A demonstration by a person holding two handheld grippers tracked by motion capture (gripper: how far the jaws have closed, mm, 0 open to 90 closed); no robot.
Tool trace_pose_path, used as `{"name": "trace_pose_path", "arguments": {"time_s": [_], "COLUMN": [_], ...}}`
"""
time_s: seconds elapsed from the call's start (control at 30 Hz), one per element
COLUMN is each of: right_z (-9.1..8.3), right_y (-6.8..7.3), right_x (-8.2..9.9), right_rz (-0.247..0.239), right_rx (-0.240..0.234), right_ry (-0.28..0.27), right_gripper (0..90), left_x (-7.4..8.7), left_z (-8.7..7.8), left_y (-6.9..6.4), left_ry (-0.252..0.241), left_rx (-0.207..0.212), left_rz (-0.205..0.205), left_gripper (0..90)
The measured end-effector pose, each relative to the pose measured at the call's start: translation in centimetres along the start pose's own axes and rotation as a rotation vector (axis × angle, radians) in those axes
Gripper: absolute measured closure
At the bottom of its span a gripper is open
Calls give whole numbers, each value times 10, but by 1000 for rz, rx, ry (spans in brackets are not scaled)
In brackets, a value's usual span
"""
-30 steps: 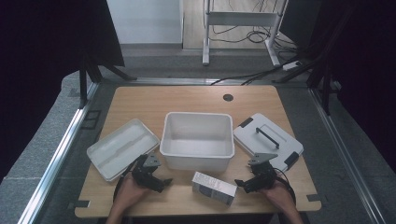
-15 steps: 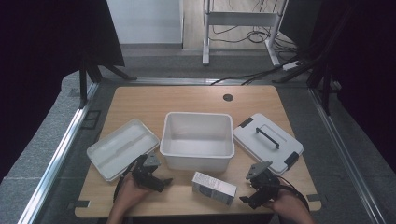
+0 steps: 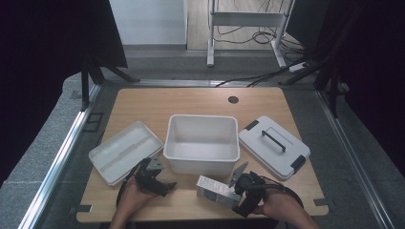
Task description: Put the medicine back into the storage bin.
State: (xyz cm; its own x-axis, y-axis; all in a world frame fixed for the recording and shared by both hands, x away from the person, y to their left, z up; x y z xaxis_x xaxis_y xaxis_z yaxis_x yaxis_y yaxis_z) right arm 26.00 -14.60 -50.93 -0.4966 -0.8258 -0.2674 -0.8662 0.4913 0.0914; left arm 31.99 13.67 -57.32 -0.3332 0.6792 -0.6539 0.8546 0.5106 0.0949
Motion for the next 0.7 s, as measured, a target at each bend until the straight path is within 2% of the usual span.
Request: {"name": "trace_pose_path", "arguments": {"time_s": [0.1, 0.2, 0.23, 0.33, 0.4, 0.47, 0.53, 0.7], "right_z": [8, 15, 15, 21, 24, 25, 24, 14], "right_y": [4, 8, 8, 11, 15, 16, 16, 20], "right_x": [-19, -32, -32, -43, -49, -53, -55, -62], "right_rz": [-29, -61, -61, -91, -108, -118, -121, -136], "right_rx": [17, 21, 21, 26, 30, 43, 45, 9], "right_ry": [71, 111, 111, 148, 173, 200, 201, 199], "right_gripper": [216, 295, 295, 373, 477, 525, 533, 544], "left_x": [0, 0, 0, 0, 0, 0, 0, 0], "left_z": [0, 0, 0, 0, 0, 0, 0, 0], "left_y": [0, 0, 0, 0, 0, 0, 0, 0], "left_ry": [0, 0, 0, 1, 1, 0, 0, 0], "left_rx": [0, -1, -1, -1, -1, -1, -1, -1], "left_rz": [0, 0, 0, 0, 0, 0, -1, -1], "left_gripper": [0, 0, 0, 0, 0, 0, 0, 0]}}
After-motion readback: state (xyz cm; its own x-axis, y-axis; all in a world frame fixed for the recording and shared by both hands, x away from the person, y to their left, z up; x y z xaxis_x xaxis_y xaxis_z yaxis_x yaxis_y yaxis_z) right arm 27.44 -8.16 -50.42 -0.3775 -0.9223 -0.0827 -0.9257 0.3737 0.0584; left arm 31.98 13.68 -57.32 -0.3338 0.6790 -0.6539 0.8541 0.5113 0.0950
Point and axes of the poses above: each handheld gripper's, and its own axes: z roughly forward along the jaws, x roughly out of its underside, y roughly to its left, the point moved 7 cm from there along z, roughly forward along the jaws, and after that the axes turned 11 degrees about z, right-handed, at the moved point
